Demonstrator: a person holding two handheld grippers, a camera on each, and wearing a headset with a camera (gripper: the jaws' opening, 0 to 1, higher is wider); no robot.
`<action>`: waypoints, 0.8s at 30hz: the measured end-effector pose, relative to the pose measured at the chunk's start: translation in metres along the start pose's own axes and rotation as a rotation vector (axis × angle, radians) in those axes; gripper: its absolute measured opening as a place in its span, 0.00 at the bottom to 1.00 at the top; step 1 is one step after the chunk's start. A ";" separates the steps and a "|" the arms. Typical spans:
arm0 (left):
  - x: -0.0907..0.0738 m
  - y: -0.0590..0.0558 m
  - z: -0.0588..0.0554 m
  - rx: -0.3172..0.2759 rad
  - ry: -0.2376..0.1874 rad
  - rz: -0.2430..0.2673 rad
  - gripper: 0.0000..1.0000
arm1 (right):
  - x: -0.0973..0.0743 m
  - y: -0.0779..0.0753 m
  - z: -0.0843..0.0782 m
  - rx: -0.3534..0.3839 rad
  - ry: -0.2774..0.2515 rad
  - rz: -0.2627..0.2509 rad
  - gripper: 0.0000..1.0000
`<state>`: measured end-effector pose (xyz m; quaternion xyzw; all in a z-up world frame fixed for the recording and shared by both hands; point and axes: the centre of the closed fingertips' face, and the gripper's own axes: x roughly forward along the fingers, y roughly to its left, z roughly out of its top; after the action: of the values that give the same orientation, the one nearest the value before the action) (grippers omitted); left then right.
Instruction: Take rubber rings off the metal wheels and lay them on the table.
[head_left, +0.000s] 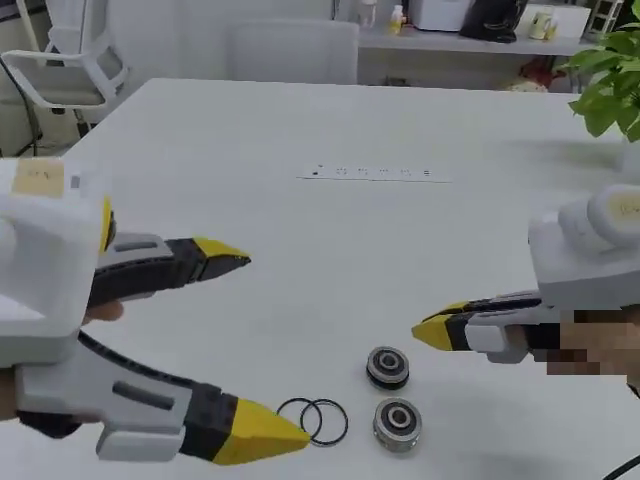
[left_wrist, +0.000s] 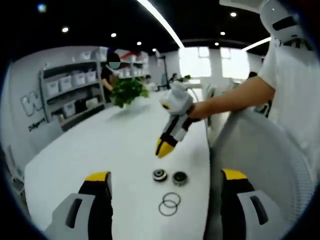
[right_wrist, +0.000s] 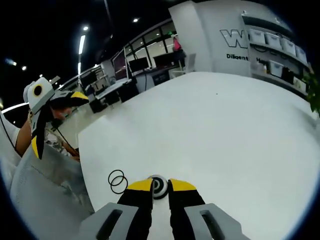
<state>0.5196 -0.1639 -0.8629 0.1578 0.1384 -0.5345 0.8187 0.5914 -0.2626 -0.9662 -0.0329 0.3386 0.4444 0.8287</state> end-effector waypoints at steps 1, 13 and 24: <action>0.005 0.005 0.004 0.004 -0.004 -0.001 0.90 | 0.000 0.000 -0.001 -0.001 0.002 0.001 0.09; 0.062 0.033 0.027 0.107 0.005 -0.016 0.75 | 0.009 0.000 -0.017 -0.030 0.012 0.065 0.15; 0.114 0.046 0.010 0.078 -0.040 -0.033 0.62 | 0.018 -0.001 -0.031 -0.119 0.053 0.092 0.19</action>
<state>0.6070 -0.2451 -0.8931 0.1764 0.1035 -0.5558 0.8058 0.5821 -0.2611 -1.0006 -0.0781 0.3344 0.5004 0.7948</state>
